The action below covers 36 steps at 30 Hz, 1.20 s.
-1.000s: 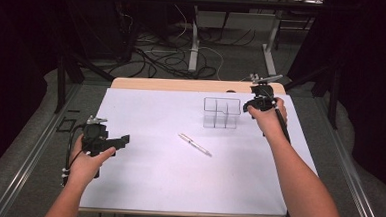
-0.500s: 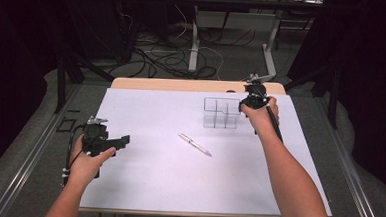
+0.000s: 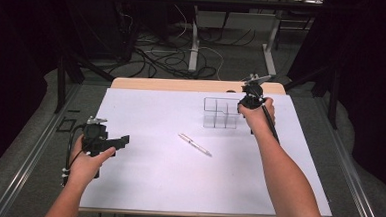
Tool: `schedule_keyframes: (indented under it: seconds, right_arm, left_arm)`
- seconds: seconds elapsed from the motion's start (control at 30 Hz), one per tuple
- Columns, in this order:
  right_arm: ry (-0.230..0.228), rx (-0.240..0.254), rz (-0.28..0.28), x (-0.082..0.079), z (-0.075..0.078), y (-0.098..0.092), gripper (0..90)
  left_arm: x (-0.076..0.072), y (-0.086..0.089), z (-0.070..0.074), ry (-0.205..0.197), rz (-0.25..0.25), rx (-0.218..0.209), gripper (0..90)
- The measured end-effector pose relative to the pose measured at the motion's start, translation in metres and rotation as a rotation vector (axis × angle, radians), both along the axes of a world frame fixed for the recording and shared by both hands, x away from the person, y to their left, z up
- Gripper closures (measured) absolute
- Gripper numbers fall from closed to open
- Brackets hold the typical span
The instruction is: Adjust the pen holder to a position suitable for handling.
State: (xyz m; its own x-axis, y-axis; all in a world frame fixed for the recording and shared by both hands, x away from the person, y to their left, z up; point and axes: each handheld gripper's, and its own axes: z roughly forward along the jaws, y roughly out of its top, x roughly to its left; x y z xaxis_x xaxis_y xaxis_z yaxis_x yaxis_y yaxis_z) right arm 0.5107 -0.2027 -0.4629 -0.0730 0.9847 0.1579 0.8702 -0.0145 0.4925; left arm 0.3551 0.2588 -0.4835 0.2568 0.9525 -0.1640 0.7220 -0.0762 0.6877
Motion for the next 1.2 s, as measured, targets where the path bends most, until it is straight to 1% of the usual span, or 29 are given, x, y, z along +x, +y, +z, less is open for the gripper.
schedule_keyframes:
  seconds: [0.03, 0.1, 0.13, 0.4, 0.43, 0.47, 0.53, 0.57, 0.73, 0.77, 0.8, 0.87, 0.9, 0.97, 1.07, 1.13, 1.17, 1.2]
  right_arm:
    - [-0.001, -0.002, -0.007, 0.000, -0.001, 0.001, 82.3]
    - [0.006, -0.007, -0.004, 0.001, -0.002, 0.003, 85.0]
    - [0.017, -0.011, -0.006, 0.002, -0.004, 0.005, 85.7]
    - [0.035, -0.014, -0.041, 0.003, -0.002, 0.007, 87.4]
    - [0.038, -0.025, -0.038, 0.003, -0.002, 0.007, 87.5]
    - [0.040, -0.026, -0.040, 0.004, -0.002, 0.007, 87.7]
    - [0.039, -0.019, -0.048, 0.004, -0.002, 0.008, 87.8]
    - [0.044, -0.030, -0.047, 0.003, -0.001, 0.008, 87.8]
    - [0.055, -0.015, -0.037, 0.002, -0.001, 0.008, 87.8]
    - [0.065, -0.016, -0.036, 0.001, 0.000, 0.010, 87.8]
    - [0.065, -0.006, -0.043, 0.001, 0.000, 0.012, 87.8]
    - [0.068, -0.012, -0.032, 0.001, -0.001, 0.012, 87.7]
    - [0.076, -0.001, -0.034, 0.000, 0.000, 0.016, 87.7]
    - [0.079, 0.003, -0.032, 0.000, 0.000, 0.020, 87.7]
    - [0.091, -0.005, -0.026, -0.001, 0.000, 0.024, 87.7]
    - [0.101, 0.008, -0.026, -0.002, 0.000, 0.028, 87.7]
    - [0.105, 0.006, -0.023, -0.003, 0.001, 0.030, 87.6]
    - [0.114, 0.019, -0.025, -0.003, 0.001, 0.034, 87.6]
  left_arm:
    - [0.000, 0.000, 0.000, 0.002, 0.000, -0.001, 15.6]
    - [0.000, 0.000, 0.000, 0.005, 0.001, -0.004, 15.7]
    - [0.000, 0.000, 0.000, 0.006, 0.002, -0.005, 15.7]
    - [0.000, 0.001, 0.000, 0.012, 0.004, -0.009, 15.8]
    - [0.001, 0.001, 0.000, 0.011, 0.005, -0.008, 15.8]
    - [0.001, 0.001, 0.000, 0.011, 0.006, -0.008, 15.8]
    - [0.001, 0.001, 0.000, 0.011, 0.008, -0.007, 15.8]
    - [0.001, 0.001, 0.000, 0.011, 0.008, -0.007, 15.8]
    - [0.001, 0.001, 0.000, 0.012, 0.009, -0.006, 15.8]
    - [0.001, 0.001, 0.000, 0.011, 0.009, -0.006, 15.8]
    - [0.001, 0.001, 0.000, 0.011, 0.009, -0.005, 15.8]
    - [0.001, 0.001, 0.000, 0.010, 0.010, -0.006, 15.8]
    - [0.001, 0.001, 0.000, 0.010, 0.012, -0.006, 15.8]
    - [0.001, 0.001, 0.000, 0.010, 0.012, -0.006, 15.8]
    - [0.001, 0.002, 0.000, 0.010, 0.013, -0.006, 15.8]
    - [0.001, 0.002, 0.000, 0.011, 0.011, -0.007, 15.8]
    - [0.001, 0.001, 0.000, 0.010, 0.011, -0.006, 15.8]
    - [0.001, 0.001, 0.000, 0.010, 0.011, -0.006, 15.8]
